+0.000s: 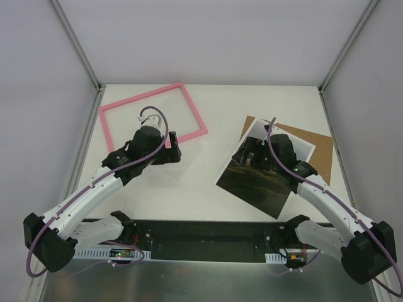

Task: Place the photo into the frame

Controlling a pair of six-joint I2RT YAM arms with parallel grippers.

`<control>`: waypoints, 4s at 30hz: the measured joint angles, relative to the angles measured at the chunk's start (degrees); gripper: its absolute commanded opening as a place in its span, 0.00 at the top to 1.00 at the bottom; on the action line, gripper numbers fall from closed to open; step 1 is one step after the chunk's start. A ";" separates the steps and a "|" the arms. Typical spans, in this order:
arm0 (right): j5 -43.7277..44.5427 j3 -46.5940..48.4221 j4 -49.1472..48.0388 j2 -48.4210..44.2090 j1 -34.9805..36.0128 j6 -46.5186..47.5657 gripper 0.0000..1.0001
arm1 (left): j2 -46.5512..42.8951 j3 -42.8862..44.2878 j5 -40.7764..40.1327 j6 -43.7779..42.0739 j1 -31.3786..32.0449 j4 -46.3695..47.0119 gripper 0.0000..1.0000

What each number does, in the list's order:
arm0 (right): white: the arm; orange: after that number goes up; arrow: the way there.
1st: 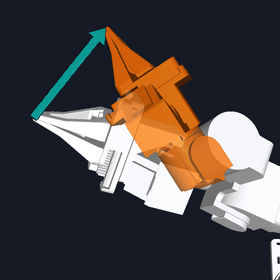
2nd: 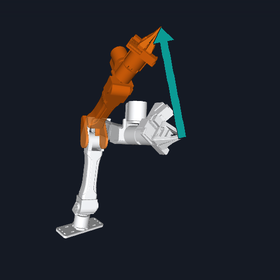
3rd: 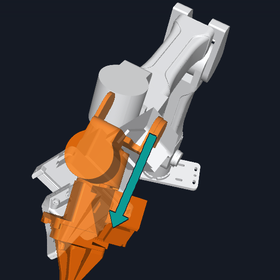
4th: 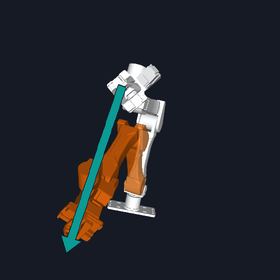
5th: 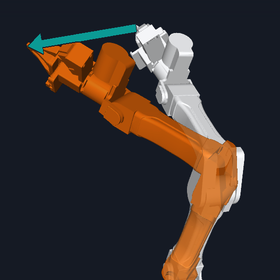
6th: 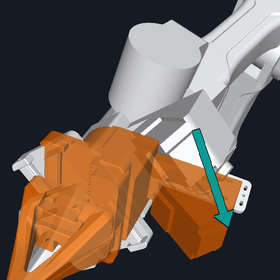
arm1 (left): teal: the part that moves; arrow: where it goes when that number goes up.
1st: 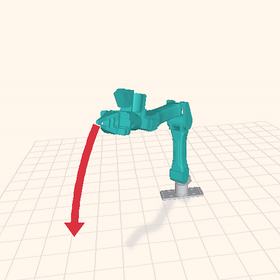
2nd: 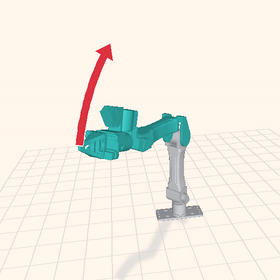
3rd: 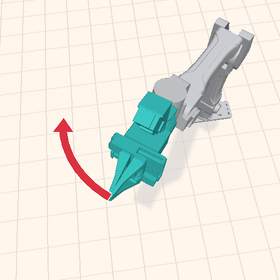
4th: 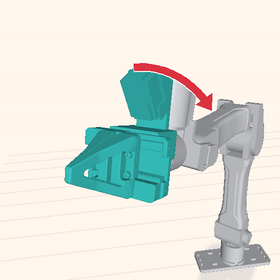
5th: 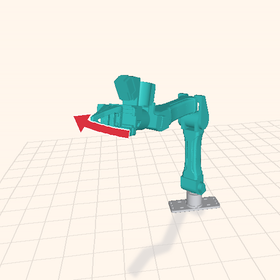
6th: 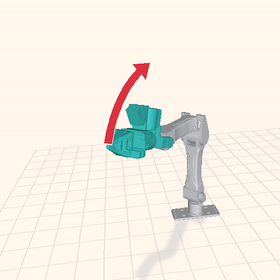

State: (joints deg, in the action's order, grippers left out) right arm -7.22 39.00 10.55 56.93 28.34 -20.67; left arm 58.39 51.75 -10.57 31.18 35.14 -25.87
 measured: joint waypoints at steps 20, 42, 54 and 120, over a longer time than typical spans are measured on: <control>-2.64 11.15 -15.02 31.41 6.49 -2.54 0.04 | 0.28 -0.81 14.01 1.73 -16.28 -0.52 0.01; -4.44 13.81 -38.99 50.21 6.91 -14.95 0.05 | 45.13 29.59 23.67 -1.55 -38.27 7.58 0.01; -4.61 18.82 -50.60 58.95 8.96 -22.34 0.01 | 56.41 30.84 27.63 -5.22 -39.76 8.87 0.02; -0.13 11.91 -61.61 53.00 7.13 -31.47 0.99 | 30.64 22.69 24.79 -0.46 -39.93 10.49 0.01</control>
State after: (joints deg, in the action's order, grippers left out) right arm -7.35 50.92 -51.07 109.93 35.46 -52.14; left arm 89.03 74.43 14.22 30.72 -4.80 -15.38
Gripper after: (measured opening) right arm 0.012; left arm 0.990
